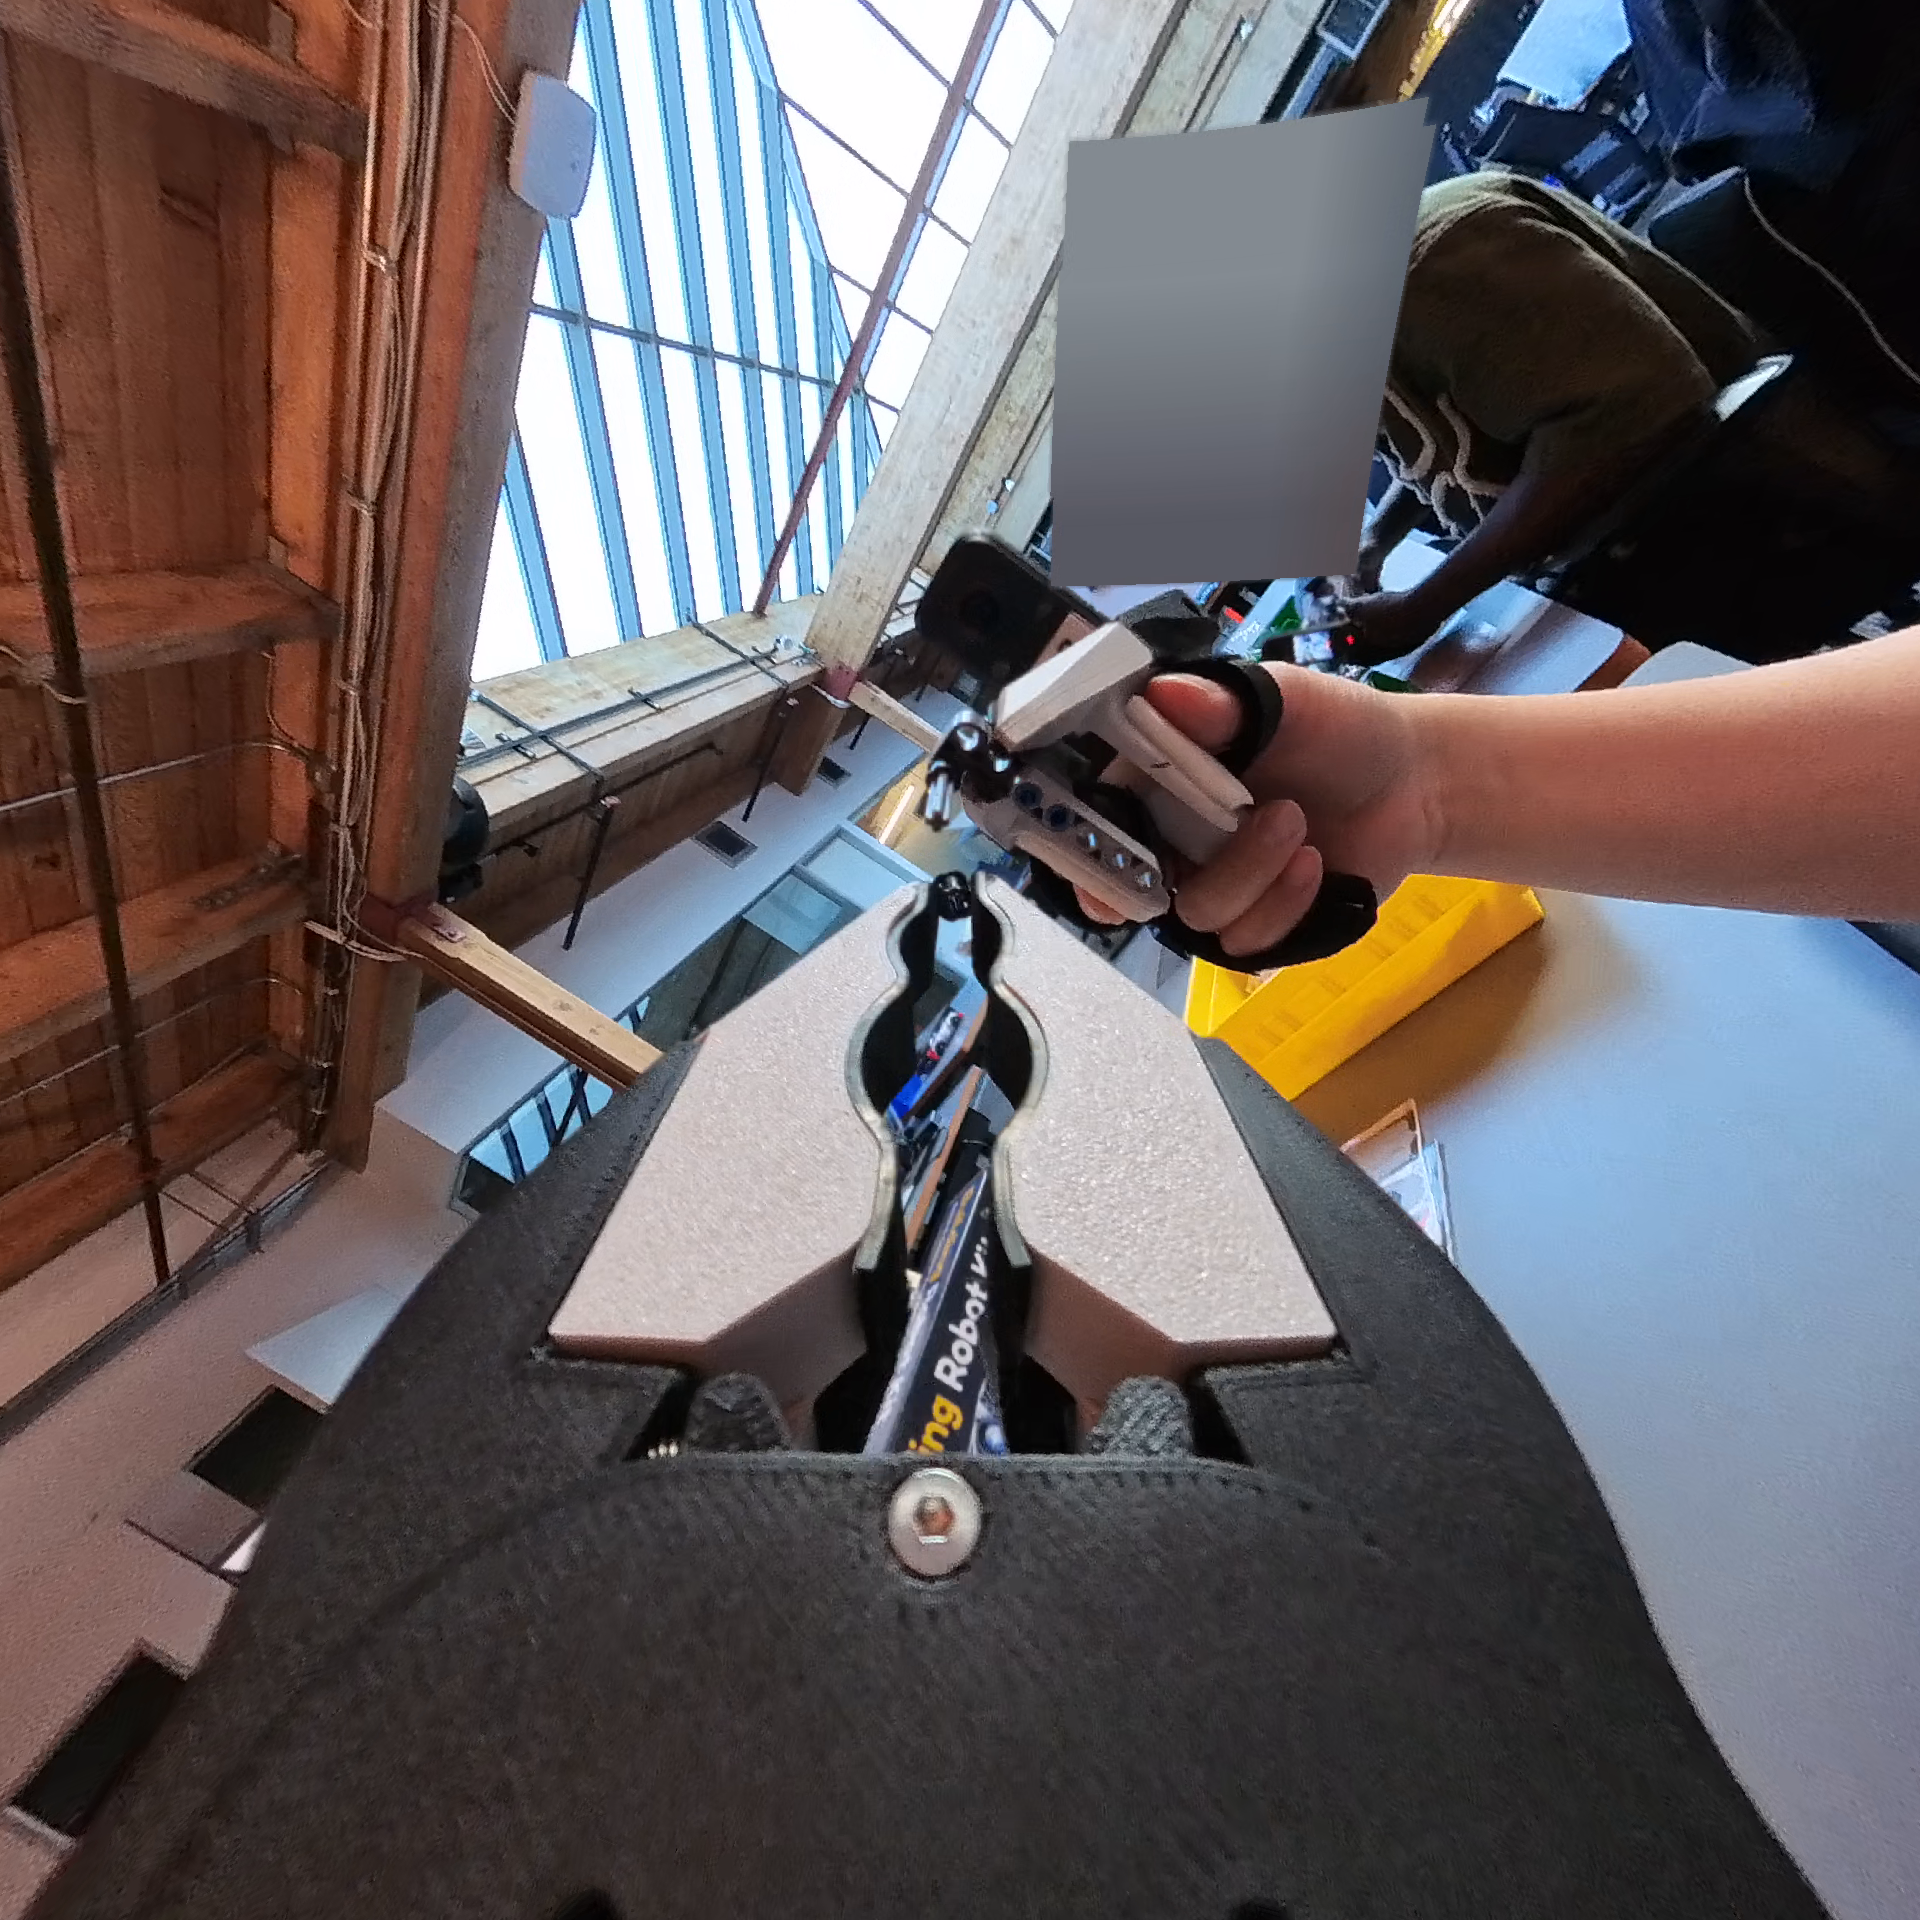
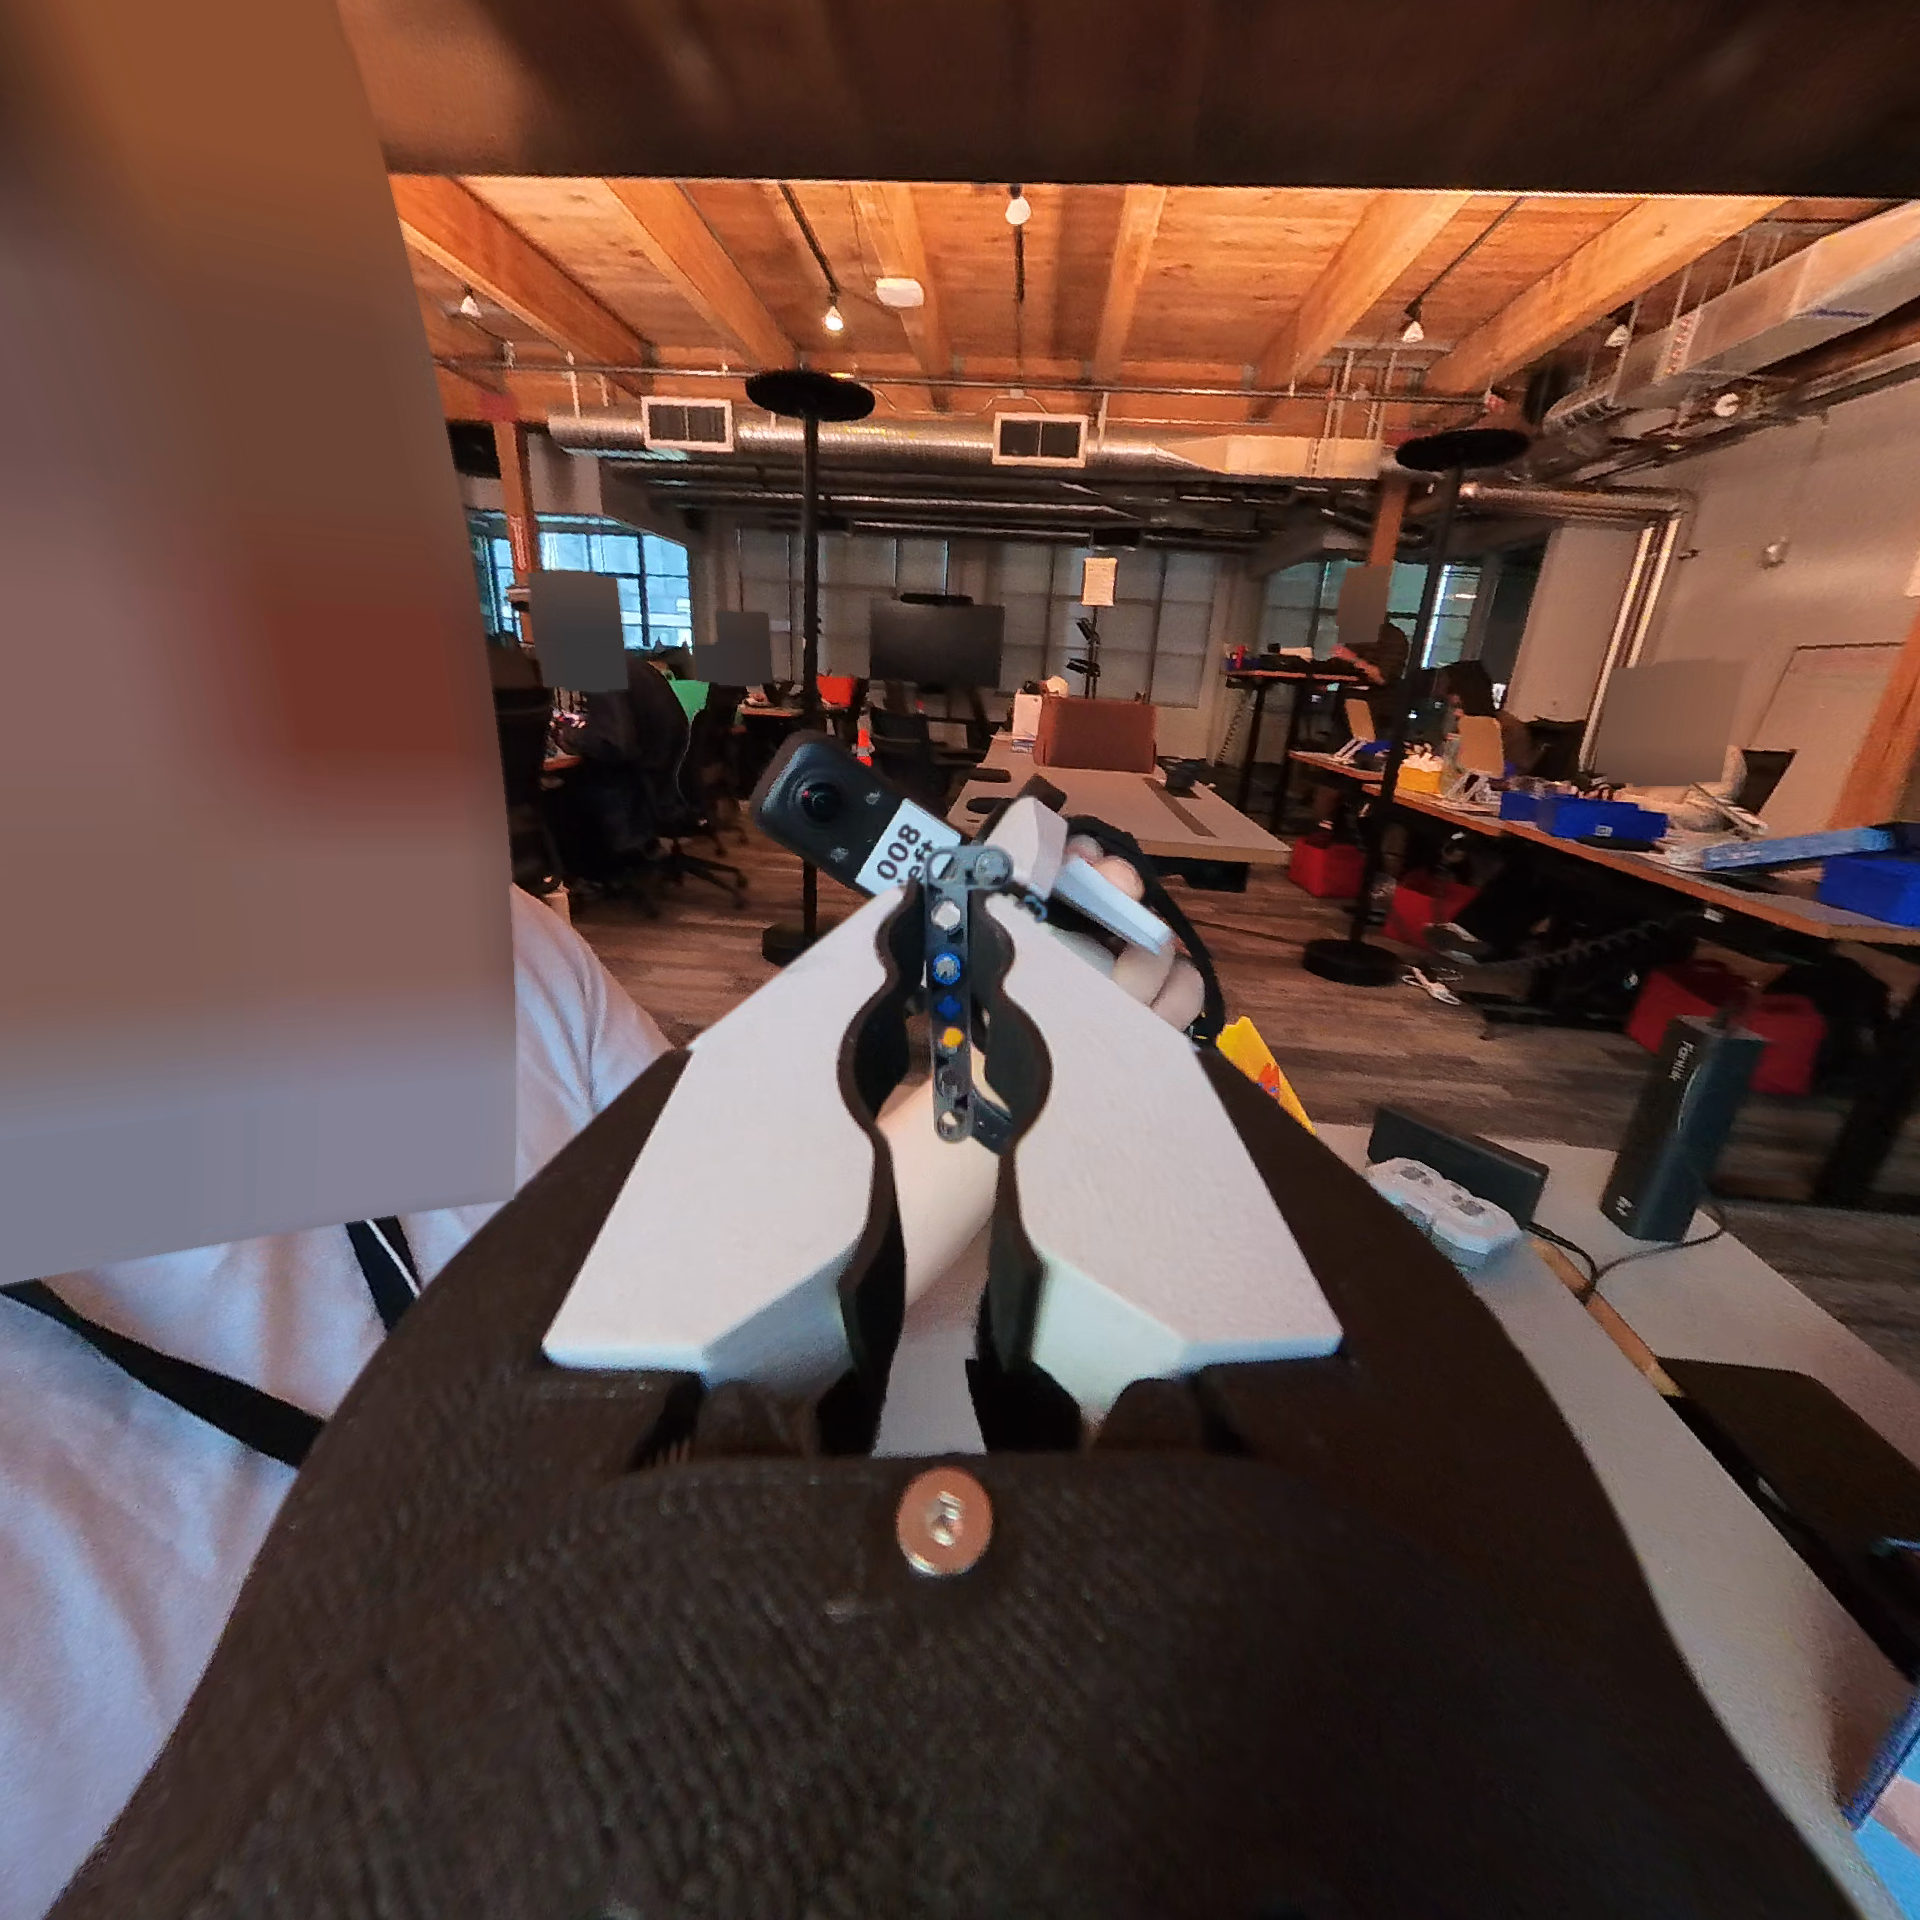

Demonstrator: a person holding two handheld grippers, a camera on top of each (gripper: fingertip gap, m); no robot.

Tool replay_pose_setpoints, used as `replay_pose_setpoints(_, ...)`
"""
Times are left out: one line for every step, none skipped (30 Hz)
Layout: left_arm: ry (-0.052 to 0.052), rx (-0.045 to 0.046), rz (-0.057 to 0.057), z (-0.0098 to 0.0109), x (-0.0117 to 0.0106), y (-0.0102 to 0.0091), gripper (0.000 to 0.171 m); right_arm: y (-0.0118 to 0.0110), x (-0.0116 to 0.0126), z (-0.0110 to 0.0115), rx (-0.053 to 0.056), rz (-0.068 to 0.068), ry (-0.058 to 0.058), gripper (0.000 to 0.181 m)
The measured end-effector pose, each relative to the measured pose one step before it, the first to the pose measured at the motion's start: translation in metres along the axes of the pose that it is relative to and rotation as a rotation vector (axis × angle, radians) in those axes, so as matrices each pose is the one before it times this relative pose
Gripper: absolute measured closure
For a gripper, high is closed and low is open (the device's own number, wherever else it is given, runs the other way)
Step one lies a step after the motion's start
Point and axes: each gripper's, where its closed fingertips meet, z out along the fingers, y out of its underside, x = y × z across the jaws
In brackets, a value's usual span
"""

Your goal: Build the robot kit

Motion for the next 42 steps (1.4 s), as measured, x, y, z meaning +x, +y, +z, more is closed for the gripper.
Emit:
replay_pose_setpoints(-0.0053,0.00793,0.0032,-0.00016,-0.00059,-0.00113,0.168,0.00013,0.00101,0.00033,0.0012,0.0014,0.0052,0.176)
replay_pose_setpoints(-0.0014,0.00524,0.0019,-0.00013,0.00006,-0.00086,0.168,0.00037,0.00067,0.00038,-0.0011,-0.0014,0.0035,0.176)
replay_pose_setpoints(-0.0004,0.00426,0.0016,-0.00014,0.00006,-0.00082,0.168,0.00066,0.00070,0.00015,-0.0032,0.0020,0.0033,0.176)
replay_pose_setpoints(-0.0034,0.00729,0.0028,-0.00027,-0.00031,-0.00129,0.168,-0.00019,0.00023,0.00016,0.0028,0.0015,0.0003,0.176)
replay_pose_setpoints(-0.0008,0.00731,0.0021,-0.00023,0.00008,-0.00143,0.168,-0.00038,-0.00042,0.00000,0.0031,0.0019,-0.0035,0.176)
replay_pose_setpoints(-0.0023,0.00347,0.0013,-0.00022,-0.00034,-0.00092,0.168,0.00021,0.00054,-0.00019,-0.0015,0.0019,0.0019,0.176)
replay_pose_setpoints(-0.0031,-0.00009,0.0029,-0.00028,-0.00056,-0.00030,0.168,0.00002,0.00092,-0.00032,0.0000,-0.0024,0.0061,0.176)
replay_pose_setpoints(-0.0048,0.00151,0.0046,-0.00039,-0.00057,-0.00045,0.168,0.00029,0.00018,-0.00031,-0.0010,-0.0017,-0.0003,0.176)
replay_pose_setpoints(-0.0026,0.00303,0.0027,-0.00032,-0.00041,-0.00060,0.168,0.00003,-0.00038,-0.00028,0.0002,0.0038,-0.0058,0.176)
replay_pose_setpoints(-0.0020,0.00141,0.0000,-0.00028,-0.00038,-0.00027,0.168,0.00038,-0.00021,-0.00008,-0.0004,0.0030,-0.0049,0.176)
replay_pose_setpoints(-0.0039,0.00200,0.0010,-0.00033,-0.00070,-0.00046,0.168,0.00066,0.00076,0.00010,-0.0019,0.0014,0.0013,0.176)
replay_pose_setpoints(0.0004,0.00239,0.0013,-0.00027,0.00007,-0.00040,0.168,0.00046,0.00048,0.00021,0.0002,-0.0005,0.0005,0.176)
replay_pose_setpoints(0.0026,-0.00096,0.0008,-0.00016,0.00038,-0.00006,0.168,0.00029,-0.00055,0.00044,-0.0004,0.0021,-0.0056,0.176)
replay_pose_setpoints(0.0078,-0.00236,0.0010,-0.00006,0.00119,0.00009,0.168,-0.00012,-0.00005,0.00020,0.0018,0.0015,-0.0010,0.176)
replay_pose_setpoints(0.0056,-0.00420,0.0016,-0.00010,0.00086,0.00036,0.168,0.00016,0.00004,0.00003,-0.0010,-0.0013,0.0004,0.176)
replay_pose_setpoints(-0.0005,-0.00481,0.0029,-0.00014,-0.00013,0.00053,0.168,0.00024,-0.00014,-0.00005,-0.0023,-0.0015,0.0004,0.176)
replay_pose_setpoints(-0.0038,-0.00147,0.0030,-0.00019,-0.00067,0.00001,0.168,0.00079,0.00044,-0.00003,-0.0065,-0.0026,0.0047,0.176)
replay_pose_setpoints(0.0005,0.00264,-0.0006,-0.00032,0.00006,-0.00041,0.168,0.00099,0.00107,-0.00007,-0.0086,-0.0060,0.0089,0.176)
replay_pose_setpoints(0.0037,0.00047,-0.0048,-0.00015,0.00020,0.00014,0.168,0.00098,-0.00022,-0.00009,-0.0087,-0.0066,0.0023,0.176)
replay_pose_setpoints(0.0048,-0.00090,-0.0061,-0.00007,0.00035,0.00062,0.168,0.00057,-0.00048,-0.00037,-0.0078,-0.0047,-0.0002,0.176)
replay_pose_setpoints(0.0101,-0.00314,-0.0102,0.00013,0.00110,0.00101,0.168,0.00048,0.00005,-0.00042,-0.0088,-0.0061,0.0048,0.176)
replay_pose_setpoints(0.0150,-0.00370,-0.0148,0.00020,0.00158,0.00101,0.168,0.00123,-0.00025,-0.00072,-0.0136,-0.0098,0.0044,0.176)
replay_pose_setpoints(0.0107,-0.00081,-0.0137,0.00017,0.00087,0.00068,0.168,0.00137,-0.00026,-0.00085,-0.0155,-0.0098,0.0043,0.176)
replay_pose_setpoints(0.0073,0.00228,-0.0078,0.00022,0.00082,0.00016,0.168,0.00120,-0.00036,-0.00070,-0.0149,-0.0080,0.0037,0.175)
replay_pose_setpoints(0.0064,0.00599,-0.0045,0.00034,0.00111,-0.00032,0.168,0.00030,-0.00142,-0.00057,-0.0083,-0.0079,-0.0018,0.175)
replay_pose_setpoints(0.0044,0.00849,-0.0038,0.00046,0.00089,-0.00107,0.168,0.00000,-0.00132,-0.00057,-0.0060,-0.0024,-0.0034,0.175)
replay_pose_setpoints(0.0038,0.00921,-0.0046,0.00056,0.00070,-0.00128,0.168,-0.00027,-0.00134,-0.00051,-0.0023,0.0031,-0.0057,0.175)
replay_pose_setpoints(0.0046,0.01142,-0.0051,0.00050,0.00095,-0.00167,0.168,-0.00065,-0.00173,-0.00045,0.0013,0.0074,-0.0106,0.175)
replay_pose_setpoints(0.0033,0.01170,-0.0044,0.00032,0.00063,-0.00167,0.168,-0.00076,-0.00157,-0.00019,0.0039,0.0090,-0.0113,0.175)
replay_pose_setpoints(0.0029,0.00979,-0.0034,0.00004,0.00065,-0.00133,0.168,-0.00035,-0.00113,0.00010,0.0028,0.0073,-0.0087,0.175)
replay_pose_setpoints(0.0067,0.00648,-0.0064,-0.00008,0.00087,-0.00096,0.168,-0.00012,-0.00102,0.00016,0.0007,0.0101,-0.0080,0.175)
replay_pose_setpoints(0.0078,0.00275,-0.0080,-0.00039,0.00078,-0.00045,0.168,0.00048,-0.00083,0.00022,-0.0025,0.0124,-0.0082,0.176)
replay_pose_setpoints(0.0097,0.00136,-0.0071,-0.00046,0.00096,-0.00040,0.168,0.00066,-0.00082,0.00021,-0.0039,0.0114,-0.0080,0.176)
replay_pose_setpoints(0.0070,0.00290,-0.0055,-0.00057,0.00073,-0.00073,0.168,0.00056,-0.00101,0.00042,-0.0017,0.0097,-0.0102,0.176)
replay_pose_setpoints(0.0046,0.00576,-0.0036,-0.00050,0.00046,-0.00114,0.168,0.00030,-0.00072,0.00047,0.0007,0.0084,-0.0087,0.176)
replay_pose_setpoints(0.0026,0.00502,-0.0027,-0.00041,0.00032,-0.00088,0.169,-0.00031,-0.00073,0.00061,0.0041,0.0096,-0.0090,0.176)
replay_pose_setpoints(0.0015,0.00430,-0.0025,-0.00031,0.00001,-0.00087,0.168,-0.00021,-0.00052,0.00059,0.0041,0.0088,-0.0072,0.176)
replay_pose_setpoints(0.0024,0.00367,-0.0018,-0.00031,0.00026,-0.00065,0.168,0.00012,-0.00019,0.00050,0.0011,0.0073,-0.0042,0.176)
replay_pose_setpoints(0.0017,0.00083,-0.0006,-0.00025,0.00019,-0.00012,0.169,0.00034,0.00045,0.00039,-0.0005,0.0051,-0.0001,0.176)
replay_pose_setpoints(-0.0004,-0.00173,0.0009,-0.00024,-0.00005,0.00027,0.169,-0.00021,0.00038,0.00020,0.0016,0.0002,0.0021,0.176)
replay_pose_setpoints(0.0003,0.00004,-0.0002,-0.00024,-0.00014,0.00018,0.169,0.00052,0.00010,0.00008,-0.0034,-0.0034,0.0025,0.176)
replay_pose_setpoints(-0.0002,0.00127,-0.0016,-0.00026,-0.00017,0.00006,0.168,0.00021,0.00031,0.00013,-0.0034,-0.0044,0.0049,0.176)
